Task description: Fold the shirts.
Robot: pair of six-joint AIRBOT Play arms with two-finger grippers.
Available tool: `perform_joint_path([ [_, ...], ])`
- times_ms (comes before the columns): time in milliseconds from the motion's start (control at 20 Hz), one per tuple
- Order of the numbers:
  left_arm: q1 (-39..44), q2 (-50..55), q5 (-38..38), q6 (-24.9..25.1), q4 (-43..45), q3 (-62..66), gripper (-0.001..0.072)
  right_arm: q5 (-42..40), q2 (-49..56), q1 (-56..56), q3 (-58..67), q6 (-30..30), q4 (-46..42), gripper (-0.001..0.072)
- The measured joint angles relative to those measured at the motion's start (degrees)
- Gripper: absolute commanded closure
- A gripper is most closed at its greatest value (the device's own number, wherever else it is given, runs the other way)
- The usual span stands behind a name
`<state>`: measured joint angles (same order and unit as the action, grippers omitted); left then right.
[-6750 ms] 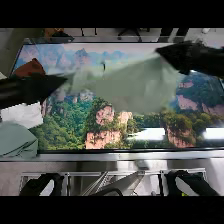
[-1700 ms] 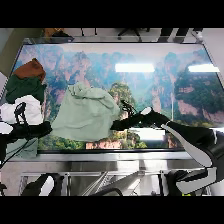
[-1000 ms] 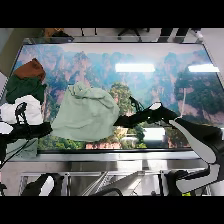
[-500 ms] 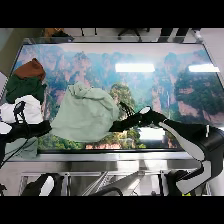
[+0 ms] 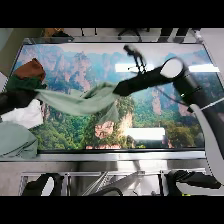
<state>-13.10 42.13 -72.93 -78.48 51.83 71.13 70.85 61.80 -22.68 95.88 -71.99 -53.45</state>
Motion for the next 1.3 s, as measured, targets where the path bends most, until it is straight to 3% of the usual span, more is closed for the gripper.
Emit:
perform_joint_path([
  [200, 4.00, 3.06, -0.55, -2.43, -1.49, 21.42, 0.0698, 4.17, -1.86, 0.00, 19.23, -2.62, -11.96, 0.0687],
  [450, 5.66, 10.97, -4.04, -5.57, -1.33, 41.09, 0.0698, 2.99, -5.40, 0.00, 26.25, -0.37, -21.88, 0.0687],
  [700, 5.97, 22.01, -5.03, -5.70, 0.00, 35.67, 0.0698, -3.34, 1.88, 0.39, 19.71, 1.90, -31.87, 0.0690],
  [800, 6.34, 27.71, -3.48, -3.98, 0.02, 30.88, 0.0698, -5.92, 9.07, 2.64, 17.94, -0.26, -34.67, 0.0691],
  [1000, 8.41, 40.39, 1.03, 0.57, 0.11, 23.41, 0.0696, -7.91, 23.56, 11.26, 16.61, -5.03, -27.06, 0.0679],
  [1050, 9.09, 43.69, 2.54, 1.44, 0.24, 22.36, 0.0691, -8.02, 26.32, 13.49, 16.46, -5.42, -23.39, 0.0603],
  [1100, 9.68, 46.23, 3.63, 2.25, 0.63, 21.79, 0.0680, -8.07, 28.61, 15.52, 16.31, -5.51, -20.00, 0.0363],
  [1150, 10.23, 48.94, 4.81, 2.93, 1.53, 21.64, 0.0355, -8.31, 30.36, 17.53, 16.24, -5.60, -17.66, 0.0241],
  [1200, 10.60, 51.12, 5.42, 3.26, 1.70, 21.97, 0.0077, -8.74, 31.54, 19.34, 16.24, -5.60, -15.50, 0.0241],
  [1300, 11.28, 54.73, 4.81, 3.34, 1.49, 23.71, 0.0066, -8.09, 32.50, 22.10, 16.28, -5.62, -10.95, 0.0241],
])
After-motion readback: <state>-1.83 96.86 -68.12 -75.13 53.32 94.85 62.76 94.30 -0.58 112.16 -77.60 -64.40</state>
